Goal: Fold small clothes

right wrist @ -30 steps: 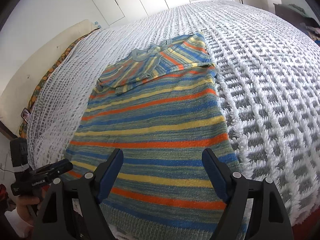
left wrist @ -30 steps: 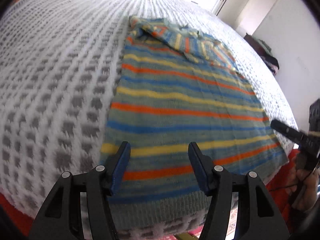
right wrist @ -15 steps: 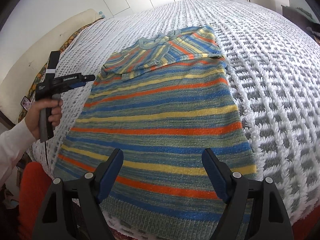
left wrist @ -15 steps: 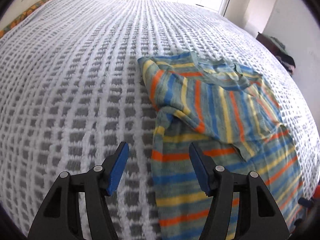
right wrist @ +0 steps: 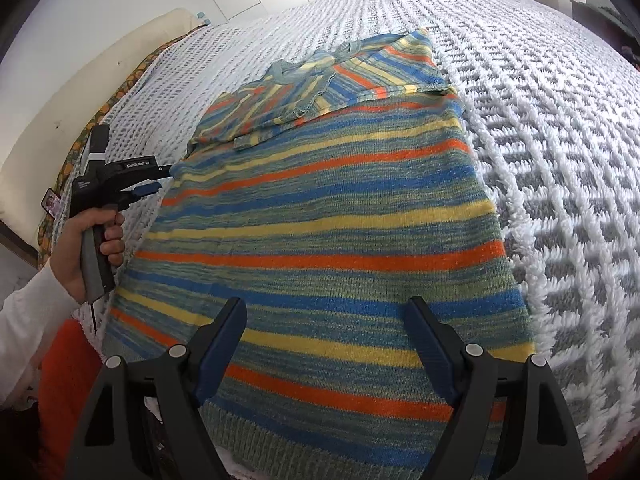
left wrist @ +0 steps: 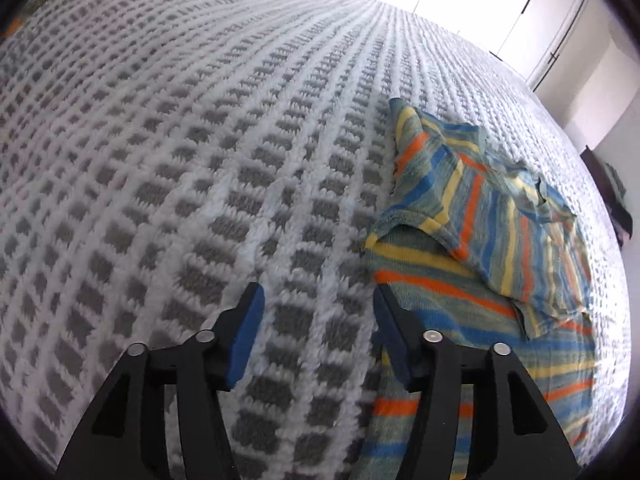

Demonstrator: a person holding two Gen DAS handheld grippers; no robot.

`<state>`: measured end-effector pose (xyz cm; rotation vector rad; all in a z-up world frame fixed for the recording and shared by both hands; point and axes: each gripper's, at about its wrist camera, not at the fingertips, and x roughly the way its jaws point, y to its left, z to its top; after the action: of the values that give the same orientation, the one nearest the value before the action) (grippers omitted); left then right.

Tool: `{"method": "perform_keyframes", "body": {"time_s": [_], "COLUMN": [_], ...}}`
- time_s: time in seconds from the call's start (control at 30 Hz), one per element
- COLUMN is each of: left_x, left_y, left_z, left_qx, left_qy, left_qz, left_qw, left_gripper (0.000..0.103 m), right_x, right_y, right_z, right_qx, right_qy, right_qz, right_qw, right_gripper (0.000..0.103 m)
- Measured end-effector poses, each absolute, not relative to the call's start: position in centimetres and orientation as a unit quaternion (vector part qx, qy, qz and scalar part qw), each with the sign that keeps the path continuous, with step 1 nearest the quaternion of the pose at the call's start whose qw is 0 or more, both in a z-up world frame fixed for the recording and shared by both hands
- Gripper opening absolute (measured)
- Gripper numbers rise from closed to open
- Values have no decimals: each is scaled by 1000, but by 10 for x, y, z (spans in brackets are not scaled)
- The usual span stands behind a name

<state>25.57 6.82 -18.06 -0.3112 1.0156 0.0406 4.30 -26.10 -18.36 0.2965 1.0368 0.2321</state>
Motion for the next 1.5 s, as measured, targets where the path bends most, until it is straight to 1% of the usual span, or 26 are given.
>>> {"method": "perform_keyframes", "body": {"time_s": [0.13,0.37,0.57,0.63,0.73,0.77,0.83,0.97,1.1,1.23,1.33,1.5], "left_x": [224,130,72,64,62,64,65,63,56,47,43,49], "left_y": [75,67,48,44,37,35,29,20,14,21,27,34], "left_z": [-175,-159,-167,-161,-152,-152,-155,-176,-177,-158,-145,-149], "left_qx": [-167,-159,-110,-98,-80,-74,-61,-36,-15,-38,-45,-50], "left_qy": [505,508,512,500,475,469,469,507,506,464,430,433], "left_qz": [-28,-112,-122,-126,-130,-131,-137,-148,-148,-154,-141,-121], "left_qw": [846,839,843,851,867,870,870,848,850,871,891,892], "left_gripper": [63,64,64,64,73,73,73,73,73,73,75,75], "right_x": [43,37,28,24,19,17,17,15,10,8,7,8], "right_y": [-265,-277,-284,-284,-280,-279,-274,-268,-268,-269,-268,-264], "right_z": [-178,-161,-144,-137,-134,-136,-142,-157,-163,-165,-160,-159], "right_qx": [148,154,155,147,134,130,119,115,116,122,116,99], "right_qy": [483,461,445,438,438,440,451,480,489,487,476,472], "right_qz": [107,91,76,72,70,70,70,74,77,76,73,73], "right_qw": [856,869,879,884,886,886,882,867,861,862,869,873], "right_gripper": [81,81,81,81,81,81,81,81,81,81,81,81]}}
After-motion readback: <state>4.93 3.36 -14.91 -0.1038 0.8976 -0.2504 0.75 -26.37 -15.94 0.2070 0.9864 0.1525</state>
